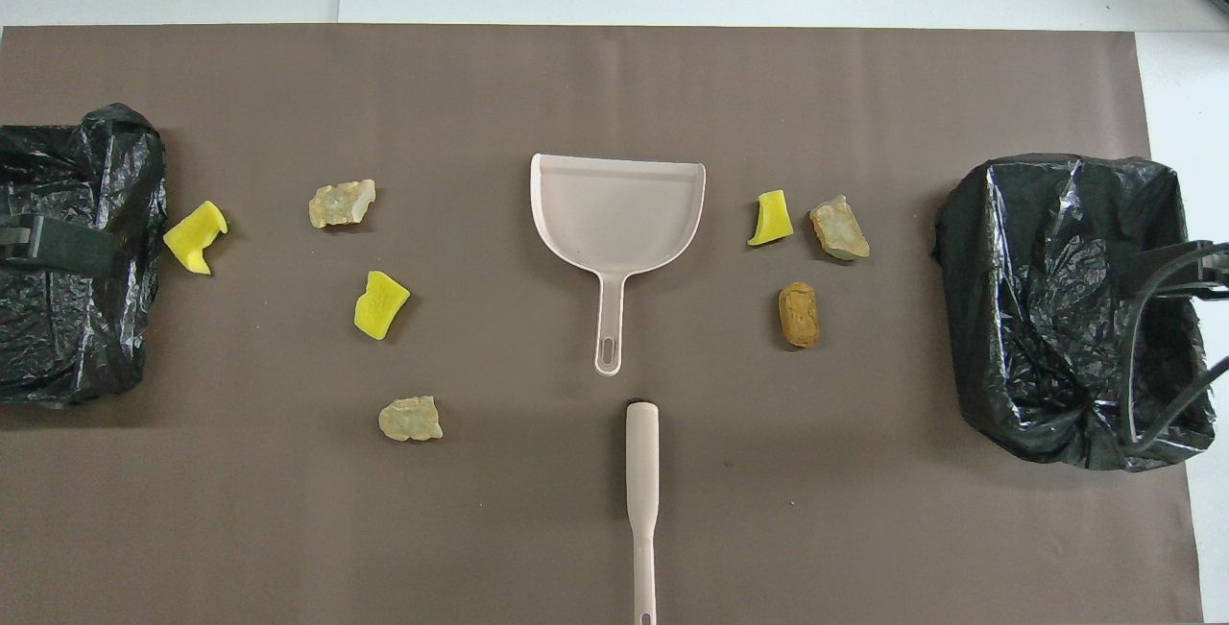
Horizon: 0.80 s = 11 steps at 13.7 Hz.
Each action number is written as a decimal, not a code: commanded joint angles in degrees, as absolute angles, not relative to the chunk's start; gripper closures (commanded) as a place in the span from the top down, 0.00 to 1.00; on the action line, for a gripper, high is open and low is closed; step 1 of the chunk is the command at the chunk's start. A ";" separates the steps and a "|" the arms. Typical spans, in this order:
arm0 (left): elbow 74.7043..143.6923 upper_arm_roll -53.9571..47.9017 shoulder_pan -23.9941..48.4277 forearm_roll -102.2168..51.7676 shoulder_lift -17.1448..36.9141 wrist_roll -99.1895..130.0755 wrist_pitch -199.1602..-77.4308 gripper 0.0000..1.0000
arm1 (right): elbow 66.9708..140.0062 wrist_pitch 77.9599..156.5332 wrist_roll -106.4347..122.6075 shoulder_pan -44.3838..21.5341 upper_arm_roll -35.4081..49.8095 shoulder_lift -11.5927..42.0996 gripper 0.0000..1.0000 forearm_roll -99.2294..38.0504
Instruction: Sweep and dump trash in bin
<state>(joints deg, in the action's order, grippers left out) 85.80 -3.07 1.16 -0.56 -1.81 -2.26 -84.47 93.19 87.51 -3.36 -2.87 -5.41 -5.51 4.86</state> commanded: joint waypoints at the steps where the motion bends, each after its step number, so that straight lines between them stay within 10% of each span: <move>1: 87.27 -3.16 1.67 -0.53 -3.25 -2.37 -83.76 1.00 | 93.60 87.63 -2.81 -2.72 -5.45 -6.15 1.00 4.13; 11: 102.37 -3.43 9.12 -0.88 -11.07 2.80 -90.69 1.00 | 93.60 87.63 -2.81 -2.72 -5.36 -6.15 1.00 4.13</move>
<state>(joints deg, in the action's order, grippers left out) 95.26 -4.05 6.10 -0.72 -6.67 0.51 -86.82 93.19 87.51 -3.36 -2.87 -5.42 -5.51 4.86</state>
